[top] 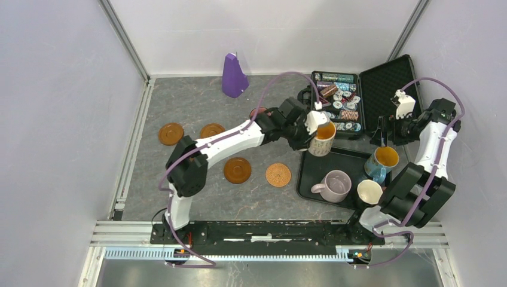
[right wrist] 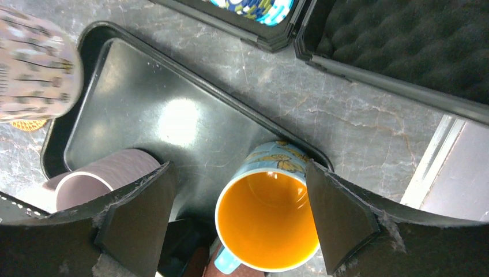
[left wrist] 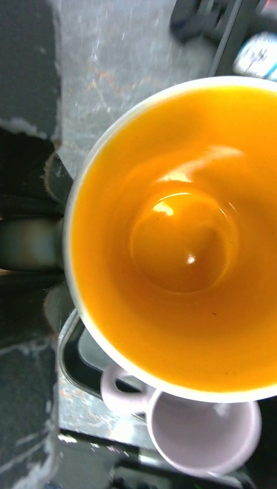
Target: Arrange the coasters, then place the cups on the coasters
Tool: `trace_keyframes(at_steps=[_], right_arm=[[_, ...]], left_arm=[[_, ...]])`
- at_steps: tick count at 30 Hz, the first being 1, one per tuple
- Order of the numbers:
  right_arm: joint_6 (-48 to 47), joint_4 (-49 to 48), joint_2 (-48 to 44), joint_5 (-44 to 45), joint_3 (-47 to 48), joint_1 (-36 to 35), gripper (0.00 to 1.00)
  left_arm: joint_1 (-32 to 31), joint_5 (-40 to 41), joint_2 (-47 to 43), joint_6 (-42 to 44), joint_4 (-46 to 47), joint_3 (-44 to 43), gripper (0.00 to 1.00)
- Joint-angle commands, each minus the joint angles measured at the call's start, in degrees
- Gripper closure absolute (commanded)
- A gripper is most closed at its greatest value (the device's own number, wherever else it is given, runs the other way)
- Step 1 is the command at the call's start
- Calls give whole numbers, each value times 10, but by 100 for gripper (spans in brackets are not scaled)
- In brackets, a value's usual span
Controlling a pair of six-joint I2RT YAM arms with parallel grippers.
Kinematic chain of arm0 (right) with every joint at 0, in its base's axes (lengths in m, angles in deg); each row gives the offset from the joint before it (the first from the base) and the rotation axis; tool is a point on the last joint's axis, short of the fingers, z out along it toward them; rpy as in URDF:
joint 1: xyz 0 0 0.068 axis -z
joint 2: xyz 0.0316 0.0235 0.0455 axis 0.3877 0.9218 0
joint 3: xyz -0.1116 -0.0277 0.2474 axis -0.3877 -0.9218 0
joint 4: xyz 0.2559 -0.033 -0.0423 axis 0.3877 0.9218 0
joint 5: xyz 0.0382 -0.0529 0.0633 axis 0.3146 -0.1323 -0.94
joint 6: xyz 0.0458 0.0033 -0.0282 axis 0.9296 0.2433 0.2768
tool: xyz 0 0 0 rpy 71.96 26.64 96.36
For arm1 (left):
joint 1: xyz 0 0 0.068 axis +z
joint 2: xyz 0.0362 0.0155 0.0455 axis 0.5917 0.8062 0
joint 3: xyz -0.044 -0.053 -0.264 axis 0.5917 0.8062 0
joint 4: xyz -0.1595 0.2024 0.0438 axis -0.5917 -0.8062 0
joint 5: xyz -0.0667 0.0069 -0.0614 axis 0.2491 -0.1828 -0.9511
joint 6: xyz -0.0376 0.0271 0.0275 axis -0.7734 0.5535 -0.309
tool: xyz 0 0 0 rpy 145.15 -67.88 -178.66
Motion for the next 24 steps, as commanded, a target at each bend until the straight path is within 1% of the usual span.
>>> trace_keyframes(at_steps=[1, 5, 7, 13, 20, 24], right_arm=[[37, -26, 12, -45, 36, 2, 12], [60, -40, 19, -55, 46, -5, 12], [70, -49, 18, -54, 47, -13, 12], [108, -95, 11, -34, 47, -56, 11], [136, -114, 29, -15, 88, -116, 9], [149, -126, 37, -9, 98, -144, 9]], left_arm=[[21, -33, -116, -84, 147, -20, 98], [61, -9, -170, -100, 142, -9, 98], [91, 3, -201, -107, 138, 7, 98], [207, 14, -283, -114, 94, 60, 98], [373, -8, -375, -126, 86, 176, 98], [450, -26, -433, -91, 98, 268, 98]])
